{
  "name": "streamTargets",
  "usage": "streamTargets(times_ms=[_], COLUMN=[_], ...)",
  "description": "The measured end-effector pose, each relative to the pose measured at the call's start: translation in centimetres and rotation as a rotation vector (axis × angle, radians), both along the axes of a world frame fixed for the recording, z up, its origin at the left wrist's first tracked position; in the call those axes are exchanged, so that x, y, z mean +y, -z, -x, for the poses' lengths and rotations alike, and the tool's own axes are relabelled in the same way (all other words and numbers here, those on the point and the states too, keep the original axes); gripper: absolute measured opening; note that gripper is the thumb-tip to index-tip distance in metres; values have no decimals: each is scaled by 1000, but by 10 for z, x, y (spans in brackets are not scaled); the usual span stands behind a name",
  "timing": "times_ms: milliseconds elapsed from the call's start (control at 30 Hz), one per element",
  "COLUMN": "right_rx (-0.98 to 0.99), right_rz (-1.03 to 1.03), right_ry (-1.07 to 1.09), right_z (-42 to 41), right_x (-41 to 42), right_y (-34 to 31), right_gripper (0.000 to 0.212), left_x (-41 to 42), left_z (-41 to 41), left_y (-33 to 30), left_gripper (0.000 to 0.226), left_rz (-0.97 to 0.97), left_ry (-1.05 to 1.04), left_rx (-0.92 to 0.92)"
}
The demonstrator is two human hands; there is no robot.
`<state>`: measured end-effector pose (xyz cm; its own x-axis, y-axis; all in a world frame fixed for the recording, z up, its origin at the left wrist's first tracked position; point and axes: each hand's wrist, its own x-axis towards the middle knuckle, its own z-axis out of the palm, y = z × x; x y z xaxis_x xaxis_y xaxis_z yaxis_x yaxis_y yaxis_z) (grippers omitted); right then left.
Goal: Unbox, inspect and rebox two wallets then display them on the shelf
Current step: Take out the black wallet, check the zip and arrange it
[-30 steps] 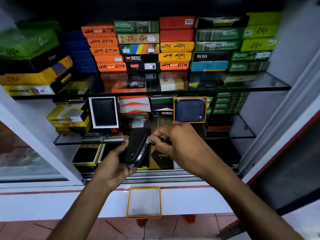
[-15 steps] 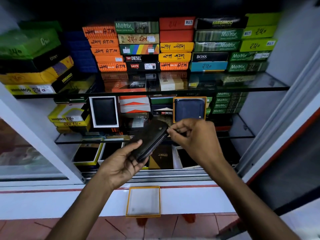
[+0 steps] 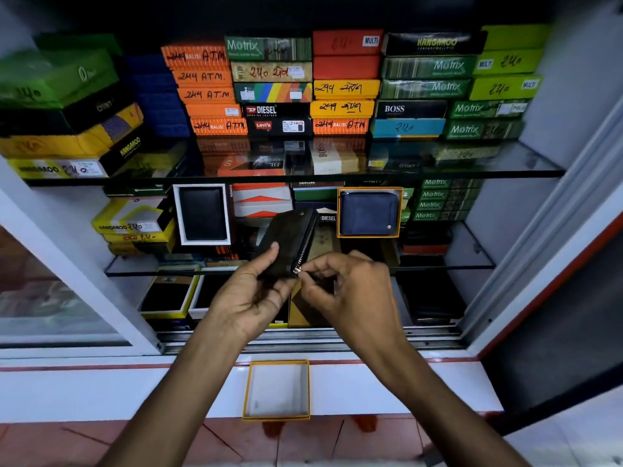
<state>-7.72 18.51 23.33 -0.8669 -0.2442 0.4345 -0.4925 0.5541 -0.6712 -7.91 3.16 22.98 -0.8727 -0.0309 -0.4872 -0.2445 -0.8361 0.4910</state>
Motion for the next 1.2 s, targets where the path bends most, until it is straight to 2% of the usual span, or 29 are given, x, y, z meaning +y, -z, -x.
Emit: streamTargets(times_ms=[167, 367, 500, 533, 800, 1033, 1200], right_rx=[79, 152, 147, 139, 117, 5, -85], right_rz=[-26, -23, 17, 22, 42, -3, 22], right_ry=[73, 118, 100, 72, -109, -316, -433], right_z=[10, 15, 25, 25, 42, 66, 82], right_x=[12, 24, 37, 37, 35, 16, 16], right_y=[-4, -15, -23, -24, -32, -31, -22], right_gripper=[15, 14, 16, 17, 10, 9, 15], left_x=[1, -9, -21, -24, -44, -25, -11], left_z=[-5, -12, -15, -14, -13, -6, -6], left_y=[7, 17, 23, 23, -3, -24, -21], left_gripper=[30, 31, 74, 78, 69, 60, 62], left_rz=[-25, 7, 26, 40, 273, 362, 427], left_ry=[-6, 64, 181, 224, 496, 694, 707], left_rx=[34, 29, 90, 114, 175, 184, 155])
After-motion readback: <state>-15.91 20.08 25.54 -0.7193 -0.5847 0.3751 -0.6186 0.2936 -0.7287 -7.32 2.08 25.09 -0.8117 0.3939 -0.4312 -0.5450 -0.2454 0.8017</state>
